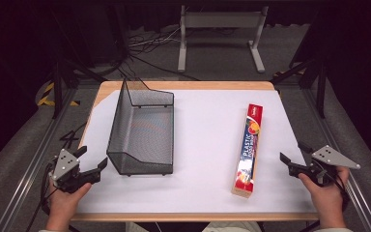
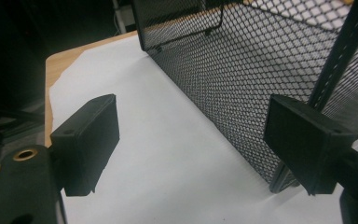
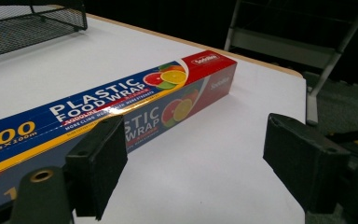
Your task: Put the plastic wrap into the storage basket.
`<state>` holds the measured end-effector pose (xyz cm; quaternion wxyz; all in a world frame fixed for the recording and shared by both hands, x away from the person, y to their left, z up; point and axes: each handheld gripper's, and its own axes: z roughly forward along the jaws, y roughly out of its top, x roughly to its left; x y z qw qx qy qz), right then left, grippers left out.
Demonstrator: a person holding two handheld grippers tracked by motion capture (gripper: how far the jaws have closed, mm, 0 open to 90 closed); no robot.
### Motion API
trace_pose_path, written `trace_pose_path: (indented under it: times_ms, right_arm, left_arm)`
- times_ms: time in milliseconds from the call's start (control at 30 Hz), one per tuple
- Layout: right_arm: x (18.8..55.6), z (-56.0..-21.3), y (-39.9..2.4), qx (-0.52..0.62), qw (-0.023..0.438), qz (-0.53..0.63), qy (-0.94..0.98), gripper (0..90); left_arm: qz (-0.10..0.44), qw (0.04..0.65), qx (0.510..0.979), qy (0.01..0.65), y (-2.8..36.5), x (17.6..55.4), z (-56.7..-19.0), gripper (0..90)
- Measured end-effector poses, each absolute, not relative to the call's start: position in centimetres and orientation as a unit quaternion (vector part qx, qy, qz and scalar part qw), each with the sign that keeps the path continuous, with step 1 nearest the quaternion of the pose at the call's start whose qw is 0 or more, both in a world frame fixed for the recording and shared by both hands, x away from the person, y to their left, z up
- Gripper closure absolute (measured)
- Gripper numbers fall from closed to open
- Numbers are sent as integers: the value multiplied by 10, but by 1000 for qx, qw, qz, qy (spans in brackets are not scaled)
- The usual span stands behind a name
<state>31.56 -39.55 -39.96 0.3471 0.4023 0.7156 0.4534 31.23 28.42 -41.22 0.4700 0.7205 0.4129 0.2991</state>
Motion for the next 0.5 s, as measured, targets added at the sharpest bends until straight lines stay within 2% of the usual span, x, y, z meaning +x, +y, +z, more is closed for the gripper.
trace_pose_path:
  times_ms: [200,500]
  right_arm:
    - [317,-398,-396,399,336,469,712,207]
    - [318,-394,-398,379,346,483,709,199]
  left_arm:
    - [288,486,712,418,288,312,-411,191]
    - [274,502,710,411,288,312,-413,188]
